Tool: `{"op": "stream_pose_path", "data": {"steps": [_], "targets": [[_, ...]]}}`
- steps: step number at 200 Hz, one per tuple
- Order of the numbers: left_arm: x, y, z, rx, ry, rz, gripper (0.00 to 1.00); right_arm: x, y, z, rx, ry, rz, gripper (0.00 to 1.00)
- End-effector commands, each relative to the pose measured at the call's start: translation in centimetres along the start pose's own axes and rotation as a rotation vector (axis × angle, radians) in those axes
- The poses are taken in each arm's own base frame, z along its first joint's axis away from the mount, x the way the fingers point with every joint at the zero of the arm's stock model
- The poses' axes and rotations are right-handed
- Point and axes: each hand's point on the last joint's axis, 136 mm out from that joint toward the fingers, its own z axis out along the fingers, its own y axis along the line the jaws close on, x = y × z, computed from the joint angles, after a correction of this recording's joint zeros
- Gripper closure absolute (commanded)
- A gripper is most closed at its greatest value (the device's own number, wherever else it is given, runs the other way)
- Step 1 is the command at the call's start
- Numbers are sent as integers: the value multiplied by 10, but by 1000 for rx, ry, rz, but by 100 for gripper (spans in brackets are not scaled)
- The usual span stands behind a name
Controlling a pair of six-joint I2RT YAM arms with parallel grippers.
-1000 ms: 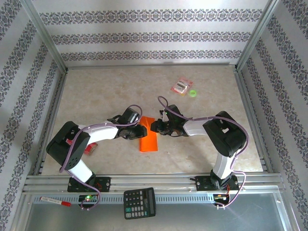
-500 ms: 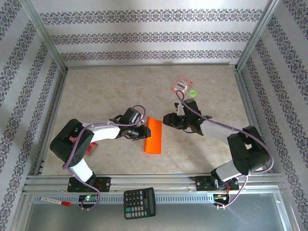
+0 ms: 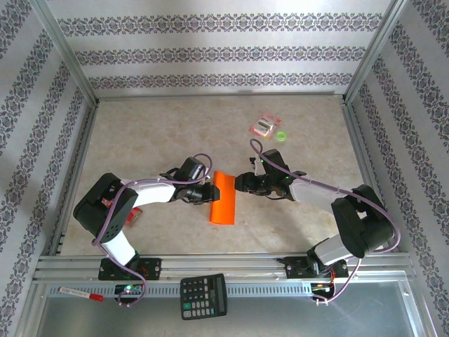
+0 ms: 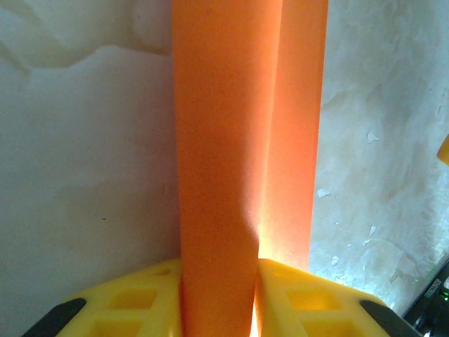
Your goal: Fold a paper plane with a square sheet of paper (pick it up from the middle)
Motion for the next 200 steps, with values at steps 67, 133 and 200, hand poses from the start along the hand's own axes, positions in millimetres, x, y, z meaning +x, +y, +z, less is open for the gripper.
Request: {"op": "stream_pose_path", "data": {"steps": [67,133,200], "targets": [[0,18,6,-85,5,9,70,-11,-16,-12,58,-48,0,47],[2,23,10,-114,19,16,68,-12,-19,-15,67,-53,5,46],[5,28,12,-135,26,17,68,-11,-19,-16,66,-51,6,47]]}}
